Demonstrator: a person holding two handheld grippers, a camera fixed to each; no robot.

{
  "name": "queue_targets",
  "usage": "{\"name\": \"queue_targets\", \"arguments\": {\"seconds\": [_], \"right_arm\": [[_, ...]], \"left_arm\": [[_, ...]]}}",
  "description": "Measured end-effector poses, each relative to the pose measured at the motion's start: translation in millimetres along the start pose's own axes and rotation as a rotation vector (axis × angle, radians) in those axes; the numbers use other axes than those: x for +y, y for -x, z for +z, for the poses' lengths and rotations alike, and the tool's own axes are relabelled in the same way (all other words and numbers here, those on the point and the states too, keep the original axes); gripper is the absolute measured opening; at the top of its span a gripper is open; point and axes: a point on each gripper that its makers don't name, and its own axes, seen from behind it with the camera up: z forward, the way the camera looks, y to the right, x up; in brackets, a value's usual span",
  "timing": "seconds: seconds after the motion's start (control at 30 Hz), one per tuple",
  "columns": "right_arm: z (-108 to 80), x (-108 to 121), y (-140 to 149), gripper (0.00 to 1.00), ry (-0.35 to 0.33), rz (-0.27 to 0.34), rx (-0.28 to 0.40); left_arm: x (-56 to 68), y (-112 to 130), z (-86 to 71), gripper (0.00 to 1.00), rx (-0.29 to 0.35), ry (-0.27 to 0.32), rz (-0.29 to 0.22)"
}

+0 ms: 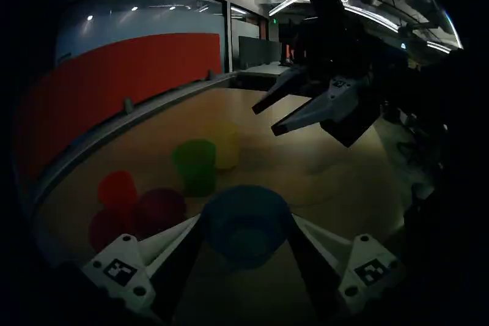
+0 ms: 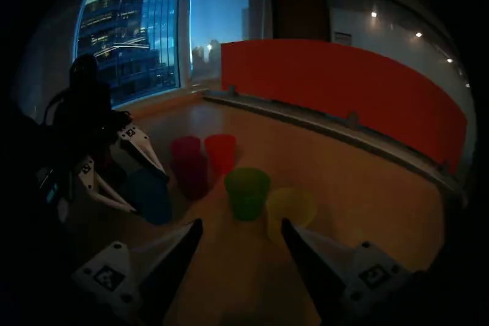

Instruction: Pour water

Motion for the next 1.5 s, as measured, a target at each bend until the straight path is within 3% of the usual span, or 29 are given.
{"name": "queue_targets", "arguments": {"seconds": [0.7, 1.1, 1.5], "right_arm": [[55.3, -13.8, 12.2, 0.97, -0.046, -0.012, -0.061], [66.5, -12.8, 15.1, 0.97, -0.042, -0.025, -0.095], [74.9, -5.2, -1.3, 0.97, -0.034, -0.089, -0.117]], "left_arm": [[-28.8, -16.1, -47.8, 0.88, 0.067, -0.085, -0.041], [-34.8, -19.4, -58.7, 0.88, 0.09, -0.095, -0.058], [-35.6, -22.3, -68.2, 0.87, 0.107, -0.099, -0.069]]}}
